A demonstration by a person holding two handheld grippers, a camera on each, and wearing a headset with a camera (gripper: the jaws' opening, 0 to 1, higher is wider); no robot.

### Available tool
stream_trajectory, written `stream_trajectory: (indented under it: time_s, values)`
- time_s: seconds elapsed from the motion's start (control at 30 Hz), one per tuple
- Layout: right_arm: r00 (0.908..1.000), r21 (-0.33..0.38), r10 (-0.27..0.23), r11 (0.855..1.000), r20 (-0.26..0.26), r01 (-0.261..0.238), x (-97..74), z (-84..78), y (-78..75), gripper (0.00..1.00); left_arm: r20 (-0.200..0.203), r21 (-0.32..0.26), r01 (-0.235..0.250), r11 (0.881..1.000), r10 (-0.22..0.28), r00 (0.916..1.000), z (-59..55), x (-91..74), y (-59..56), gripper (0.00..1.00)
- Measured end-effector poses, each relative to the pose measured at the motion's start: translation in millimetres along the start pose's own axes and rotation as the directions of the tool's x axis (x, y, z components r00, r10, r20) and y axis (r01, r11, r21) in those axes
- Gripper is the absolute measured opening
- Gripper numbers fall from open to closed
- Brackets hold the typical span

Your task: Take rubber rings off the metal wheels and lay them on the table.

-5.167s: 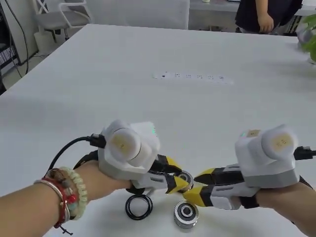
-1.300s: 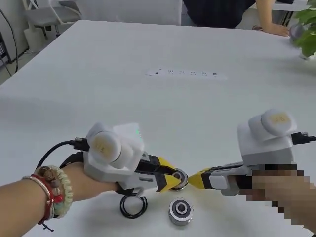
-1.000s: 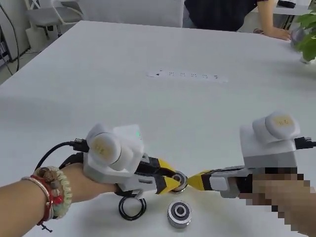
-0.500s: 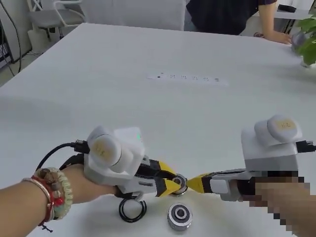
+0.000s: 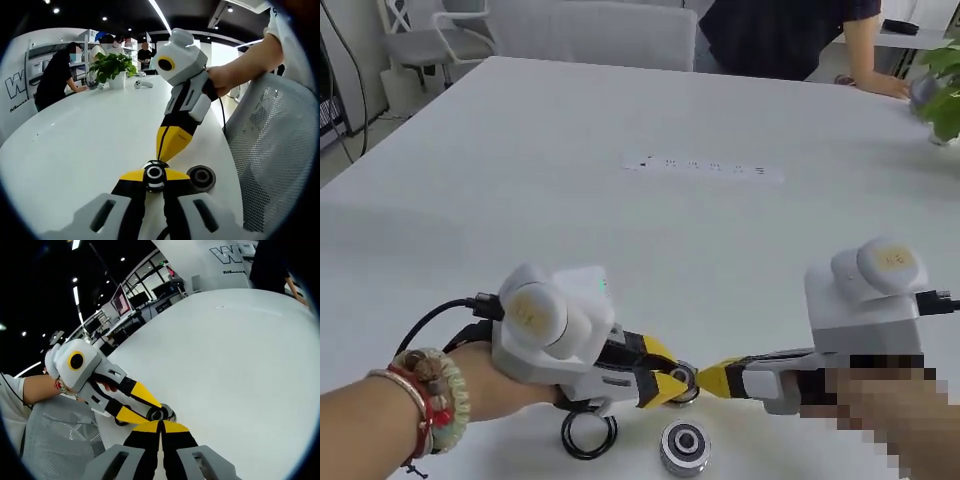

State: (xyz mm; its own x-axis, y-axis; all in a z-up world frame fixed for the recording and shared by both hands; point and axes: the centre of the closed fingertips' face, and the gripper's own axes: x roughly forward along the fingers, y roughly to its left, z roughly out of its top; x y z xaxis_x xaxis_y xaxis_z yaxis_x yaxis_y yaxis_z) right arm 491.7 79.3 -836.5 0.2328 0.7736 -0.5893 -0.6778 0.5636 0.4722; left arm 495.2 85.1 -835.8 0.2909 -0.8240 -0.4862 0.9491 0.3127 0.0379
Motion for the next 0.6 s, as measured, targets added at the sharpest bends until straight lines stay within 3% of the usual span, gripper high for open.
stream_trajectory:
  time_s: [0.6]
  values:
    - [0.9997, -0.016, 0.020, 1.000, 0.014, -0.020, 2.3, 6.0, 8.4, 0.00, 0.006, 0.001, -0.001, 1.000, 0.001, 1.0000, 0.4, 0.5, 0.1, 0.07]
